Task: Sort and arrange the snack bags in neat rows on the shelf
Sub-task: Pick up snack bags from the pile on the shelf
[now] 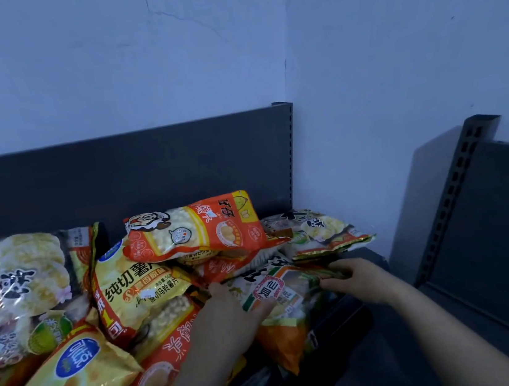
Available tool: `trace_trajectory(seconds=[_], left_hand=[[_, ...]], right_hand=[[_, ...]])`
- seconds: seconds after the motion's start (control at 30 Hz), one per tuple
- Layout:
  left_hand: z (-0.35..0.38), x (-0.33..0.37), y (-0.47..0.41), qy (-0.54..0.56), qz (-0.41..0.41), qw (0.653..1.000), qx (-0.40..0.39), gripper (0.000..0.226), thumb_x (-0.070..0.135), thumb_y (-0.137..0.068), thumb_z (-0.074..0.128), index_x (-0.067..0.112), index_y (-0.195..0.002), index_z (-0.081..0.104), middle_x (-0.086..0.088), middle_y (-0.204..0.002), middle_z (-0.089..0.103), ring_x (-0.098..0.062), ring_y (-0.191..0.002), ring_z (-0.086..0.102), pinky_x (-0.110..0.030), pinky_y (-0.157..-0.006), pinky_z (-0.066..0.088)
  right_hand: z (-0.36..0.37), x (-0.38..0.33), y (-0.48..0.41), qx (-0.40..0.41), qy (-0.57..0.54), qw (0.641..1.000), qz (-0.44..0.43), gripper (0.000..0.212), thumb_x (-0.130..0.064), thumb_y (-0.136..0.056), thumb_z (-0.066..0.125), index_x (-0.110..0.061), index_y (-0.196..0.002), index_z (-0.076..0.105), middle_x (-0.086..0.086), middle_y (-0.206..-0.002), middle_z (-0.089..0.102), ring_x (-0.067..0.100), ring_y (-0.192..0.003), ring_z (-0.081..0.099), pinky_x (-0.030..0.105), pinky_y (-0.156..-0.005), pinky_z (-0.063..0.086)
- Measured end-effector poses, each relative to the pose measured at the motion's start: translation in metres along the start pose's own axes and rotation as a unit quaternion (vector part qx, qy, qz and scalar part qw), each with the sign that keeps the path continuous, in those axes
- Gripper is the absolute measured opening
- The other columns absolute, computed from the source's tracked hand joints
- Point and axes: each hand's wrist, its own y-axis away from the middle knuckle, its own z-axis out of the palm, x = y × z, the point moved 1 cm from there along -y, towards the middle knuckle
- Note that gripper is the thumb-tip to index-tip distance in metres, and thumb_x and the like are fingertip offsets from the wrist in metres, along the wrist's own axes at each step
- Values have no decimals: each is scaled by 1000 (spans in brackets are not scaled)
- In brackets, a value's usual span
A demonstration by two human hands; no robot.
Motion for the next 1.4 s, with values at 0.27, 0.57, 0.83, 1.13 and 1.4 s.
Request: trace_trajectory(seconds=[0.27, 0.57, 0.83, 1.13, 1.4], left_hand=[[28, 6, 11, 136, -19, 989, -58, 114, 67, -76, 65, 13, -153, 1, -16, -157, 1, -34, -134, 39, -34, -98, 42], [23, -6, 25, 179, 28, 983, -14, 103, 52, -77, 75, 13, -154, 17, -9, -152, 30, -25, -134, 39, -33, -104, 39], [-8, -23, 53, 229, 77, 970, 12, 78, 46, -80, 74, 17, -144, 40, 3, -134, 50, -19, -118, 50, -31, -97, 43], [-19, -15, 94, 366, 123, 919, -82, 34, 31, -81, 76, 30, -105, 53, 24, -91, 54, 9, -77, 52, -3, -57, 43], [-36, 38, 87, 393, 203, 892, -92, 83, 47, -64, 84, 19, -135, 54, 3, -133, 55, -15, -113, 57, -37, -96, 51]], right_hand=[[22, 7, -3, 24, -2, 997, -80, 35, -33, -87, 70, -26, -121, 66, -9, -109, 63, 4, -92, 57, 17, -74, 42], [29, -7, 24, 95, -49, 989, -107, 13, -24, -90, 66, -23, -95, 78, -8, -77, 72, -1, -63, 58, 15, -59, 44], [40, -30, 75, 136, -116, 976, -127, 15, -13, -91, 65, -21, -90, 76, -19, -54, 60, -7, -48, 50, 13, -52, 36], [3, -51, 145, 252, -88, 957, -114, 13, -13, -89, 66, -18, -87, 78, -19, -66, 69, -6, -60, 60, 12, -56, 45], [-46, -54, 185, 359, -111, 919, -121, 12, -13, -90, 66, -16, -89, 78, 0, -80, 73, 10, -73, 62, 16, -60, 46]])
